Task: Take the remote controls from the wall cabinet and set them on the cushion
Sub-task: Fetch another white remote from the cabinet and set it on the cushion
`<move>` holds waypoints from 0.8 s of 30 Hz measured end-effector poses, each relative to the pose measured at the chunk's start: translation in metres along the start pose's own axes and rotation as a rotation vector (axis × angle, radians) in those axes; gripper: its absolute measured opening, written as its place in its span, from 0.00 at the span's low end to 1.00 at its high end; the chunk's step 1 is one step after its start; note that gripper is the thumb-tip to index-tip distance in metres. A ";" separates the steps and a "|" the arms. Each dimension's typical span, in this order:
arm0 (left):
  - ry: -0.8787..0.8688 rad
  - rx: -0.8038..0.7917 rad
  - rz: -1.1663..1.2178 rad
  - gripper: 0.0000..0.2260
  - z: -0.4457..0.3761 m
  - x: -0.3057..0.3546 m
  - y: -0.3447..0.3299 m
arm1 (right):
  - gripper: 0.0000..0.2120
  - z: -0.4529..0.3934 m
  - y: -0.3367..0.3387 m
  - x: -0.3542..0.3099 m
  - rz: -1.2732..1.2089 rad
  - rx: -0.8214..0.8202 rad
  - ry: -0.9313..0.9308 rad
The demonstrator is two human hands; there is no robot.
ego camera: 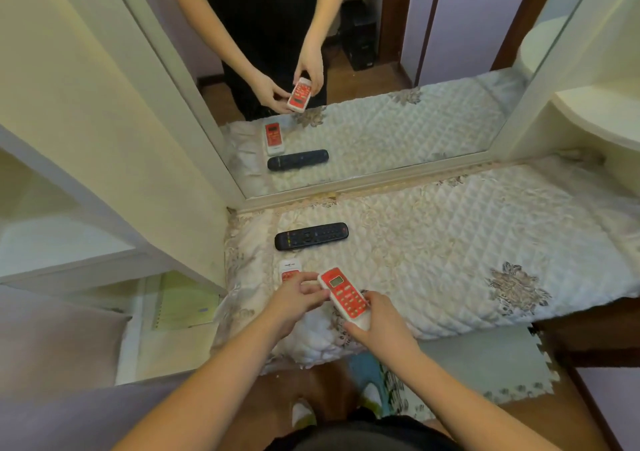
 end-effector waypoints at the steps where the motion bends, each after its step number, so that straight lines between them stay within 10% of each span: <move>1: 0.020 0.031 0.023 0.18 -0.005 -0.003 -0.004 | 0.24 -0.005 -0.004 0.001 -0.041 -0.007 -0.027; 9: 0.248 0.070 0.283 0.08 -0.029 -0.008 -0.031 | 0.27 -0.035 -0.022 0.001 -0.231 -0.041 -0.228; 24: 0.158 0.098 -0.022 0.13 -0.071 -0.014 -0.028 | 0.15 -0.080 -0.026 -0.006 -0.395 -0.051 -0.467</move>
Point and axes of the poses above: each hand's wrist, its own z-axis away from the middle knuckle, its own y-axis out of the back of the hand, x = y × z, the point moved 1 cm from there along -z, towards the middle knuckle, and after that the axes turned 5 degrees about x, right-handed, at the moved point
